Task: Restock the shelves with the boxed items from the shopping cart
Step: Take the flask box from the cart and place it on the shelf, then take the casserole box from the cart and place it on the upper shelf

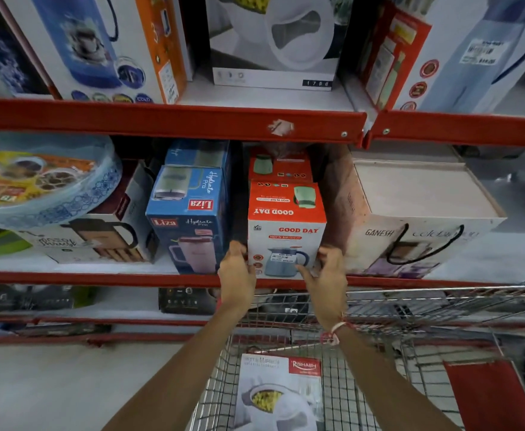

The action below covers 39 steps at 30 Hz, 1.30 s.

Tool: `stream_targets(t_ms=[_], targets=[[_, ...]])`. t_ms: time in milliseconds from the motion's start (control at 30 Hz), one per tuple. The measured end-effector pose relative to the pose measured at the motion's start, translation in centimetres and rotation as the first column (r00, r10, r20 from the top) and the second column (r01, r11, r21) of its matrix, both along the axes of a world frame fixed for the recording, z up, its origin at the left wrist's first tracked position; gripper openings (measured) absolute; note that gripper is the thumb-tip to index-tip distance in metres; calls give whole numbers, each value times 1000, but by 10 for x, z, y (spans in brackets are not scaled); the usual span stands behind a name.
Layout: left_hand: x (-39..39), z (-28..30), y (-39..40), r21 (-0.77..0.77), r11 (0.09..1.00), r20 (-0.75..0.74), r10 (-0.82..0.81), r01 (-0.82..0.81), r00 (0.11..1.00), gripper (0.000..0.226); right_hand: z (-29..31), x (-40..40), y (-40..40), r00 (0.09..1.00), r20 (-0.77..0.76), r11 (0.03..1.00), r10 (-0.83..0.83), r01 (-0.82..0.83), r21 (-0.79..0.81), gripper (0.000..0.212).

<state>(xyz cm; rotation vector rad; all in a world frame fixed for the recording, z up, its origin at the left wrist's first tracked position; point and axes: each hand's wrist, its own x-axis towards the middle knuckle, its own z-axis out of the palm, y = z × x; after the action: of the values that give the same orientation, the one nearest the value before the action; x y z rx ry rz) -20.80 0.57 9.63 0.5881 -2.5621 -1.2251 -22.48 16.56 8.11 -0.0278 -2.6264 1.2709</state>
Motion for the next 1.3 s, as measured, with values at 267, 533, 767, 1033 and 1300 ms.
stream_targets(t_ms=[267, 533, 767, 1033, 1300], targets=[[-13, -12, -8, -25, 1000, 68, -4, 6, 998, 24, -7, -13, -2, 999, 23, 998, 28, -29, 61, 39], [1, -27, -13, 11, 999, 70, -35, 34, 997, 19, -12, -5, 6, 998, 13, 995, 59, -60, 80, 36], [57, -62, -4, -18, 997, 72, -79, 81, 994, 17, -60, 57, 30, 987, 113, 976, 113, -132, 171, 34], [123, -132, 2, 15, 980, 430, -186, 199, 884, 25, -139, 121, 60, 779, 626, 940, 34, -237, 245, 61], [160, -207, 11, 219, 974, 758, -209, 61, 618, 50, -214, 150, 77, 358, 933, 999, -41, 15, 39, 84]])
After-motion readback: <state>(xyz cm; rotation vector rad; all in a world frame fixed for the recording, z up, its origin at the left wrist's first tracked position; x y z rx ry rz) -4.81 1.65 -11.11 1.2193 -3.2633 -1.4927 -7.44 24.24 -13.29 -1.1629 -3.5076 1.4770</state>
